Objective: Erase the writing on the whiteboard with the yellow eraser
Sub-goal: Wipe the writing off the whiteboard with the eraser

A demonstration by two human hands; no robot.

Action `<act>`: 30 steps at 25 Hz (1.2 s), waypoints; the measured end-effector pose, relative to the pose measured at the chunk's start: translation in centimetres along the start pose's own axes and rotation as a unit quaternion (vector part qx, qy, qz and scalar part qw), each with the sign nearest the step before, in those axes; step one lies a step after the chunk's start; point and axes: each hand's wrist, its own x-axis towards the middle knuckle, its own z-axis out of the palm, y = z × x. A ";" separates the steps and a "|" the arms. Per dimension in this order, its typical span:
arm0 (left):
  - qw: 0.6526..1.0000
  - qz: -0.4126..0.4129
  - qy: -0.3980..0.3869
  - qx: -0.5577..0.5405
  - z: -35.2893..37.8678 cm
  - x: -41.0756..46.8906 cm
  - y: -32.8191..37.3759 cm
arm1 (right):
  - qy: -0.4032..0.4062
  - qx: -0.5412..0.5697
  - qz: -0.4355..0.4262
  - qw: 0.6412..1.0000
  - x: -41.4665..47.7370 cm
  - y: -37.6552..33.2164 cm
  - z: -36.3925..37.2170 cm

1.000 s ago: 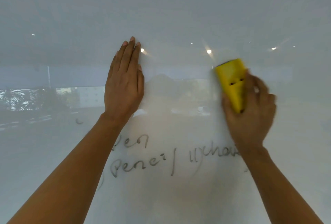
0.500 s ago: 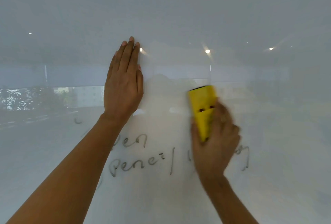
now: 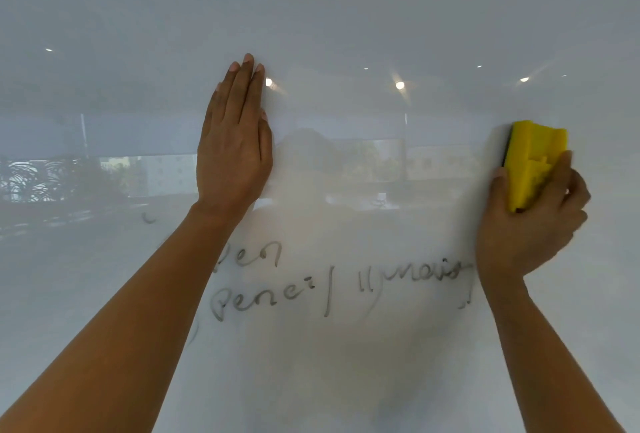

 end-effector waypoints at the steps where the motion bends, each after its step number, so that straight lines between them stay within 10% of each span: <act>1: 1.000 0.000 0.001 0.000 0.0 0.0 0.0 | 0.009 -0.001 0.031 0.999 0.0 0.0 0.0; 6: 1.000 0.000 0.002 0.005 0.1 -0.1 0.2 | -0.046 0.018 -0.108 0.993 -7.9 -2.3 -0.8; 12: 1.000 0.005 0.005 0.010 0.0 -0.1 0.0 | -0.188 0.050 -0.452 0.870 -15.7 -2.1 -2.9; 15: 1.000 0.006 0.005 0.007 0.0 -0.1 0.0 | -0.158 0.028 -0.456 0.876 -11.5 -0.7 -2.2; 22: 1.000 0.001 0.009 0.010 0.1 -0.1 0.1 | 0.000 0.002 -0.073 0.997 0.6 -3.0 0.9; 25: 1.000 0.001 0.008 0.010 0.1 -0.2 0.1 | -0.059 0.034 -0.208 0.976 -4.0 -3.3 0.2; 30: 1.000 0.006 0.007 0.012 0.1 -0.1 0.0 | -0.204 0.033 -0.501 0.841 -16.0 2.9 -4.4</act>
